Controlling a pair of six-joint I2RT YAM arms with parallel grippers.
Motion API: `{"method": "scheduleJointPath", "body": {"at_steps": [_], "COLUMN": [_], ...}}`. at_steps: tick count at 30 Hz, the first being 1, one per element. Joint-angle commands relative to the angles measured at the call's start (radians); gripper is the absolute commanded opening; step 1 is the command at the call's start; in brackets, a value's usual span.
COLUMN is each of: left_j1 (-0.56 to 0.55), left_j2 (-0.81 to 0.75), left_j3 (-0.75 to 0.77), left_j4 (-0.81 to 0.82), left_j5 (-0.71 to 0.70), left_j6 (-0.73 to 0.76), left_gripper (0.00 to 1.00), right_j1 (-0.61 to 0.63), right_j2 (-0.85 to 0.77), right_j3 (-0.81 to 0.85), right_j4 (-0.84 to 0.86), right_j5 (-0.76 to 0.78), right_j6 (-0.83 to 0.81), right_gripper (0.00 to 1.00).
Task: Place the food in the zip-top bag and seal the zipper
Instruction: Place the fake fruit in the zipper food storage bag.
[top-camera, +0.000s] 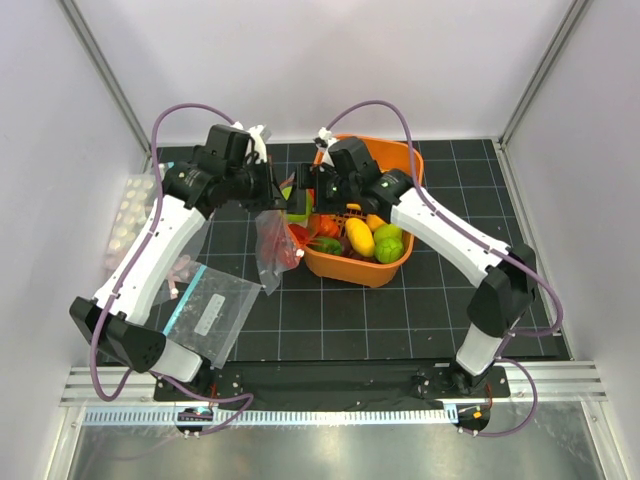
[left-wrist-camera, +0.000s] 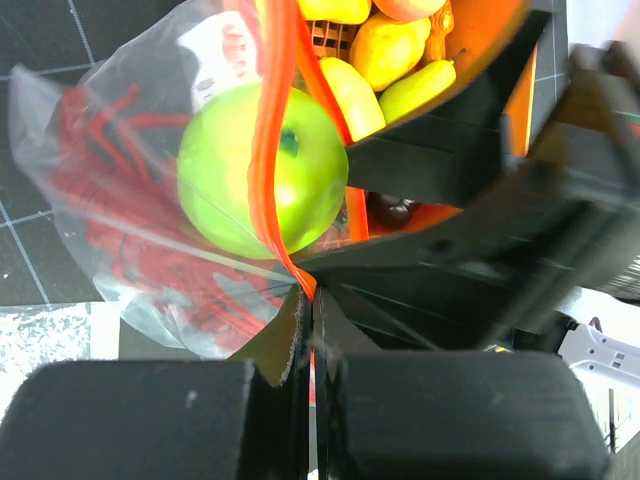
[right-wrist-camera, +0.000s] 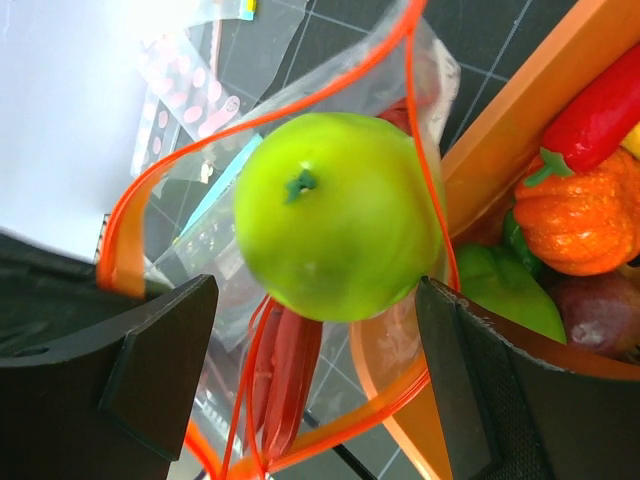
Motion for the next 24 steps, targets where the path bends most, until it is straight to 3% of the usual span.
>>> {"method": "scheduleJointPath", "body": {"at_steps": [1,5,9,15,17,24], "left_j1": [-0.001,0.0,0.0,0.0,0.0,0.0], "left_j2": [-0.035,-0.029,-0.026,-0.026,-0.03,-0.047], "left_j3": [0.015,0.023,0.032,0.035,0.032,0.005], "left_j4": [0.042,0.04,0.038,0.045,0.058,0.104], "left_j5": [0.035,0.038,0.035,0.046,0.059,0.113], "left_j6": [0.002,0.005,0.008,0.014,0.013,0.01], "left_gripper": [0.0,0.0,0.0,0.0,0.0,0.0], "right_j1": [0.006,0.006,0.005,0.005,0.005,0.006], "right_j2": [-0.093,-0.127,-0.147,-0.144,-0.121,0.023], "right_j3": [-0.008,-0.022,-0.039,-0.054,-0.047,0.01], "right_j4": [0.018,0.004,0.003,0.018,0.029,0.107], "right_j5": [0.004,0.014,0.023,0.026,0.024,0.012], "right_j6": [0.006,0.006,0.0,-0.003,-0.008,-0.002], "right_gripper": [0.87,0.88,0.69,0.52,0.4,0.22]}}
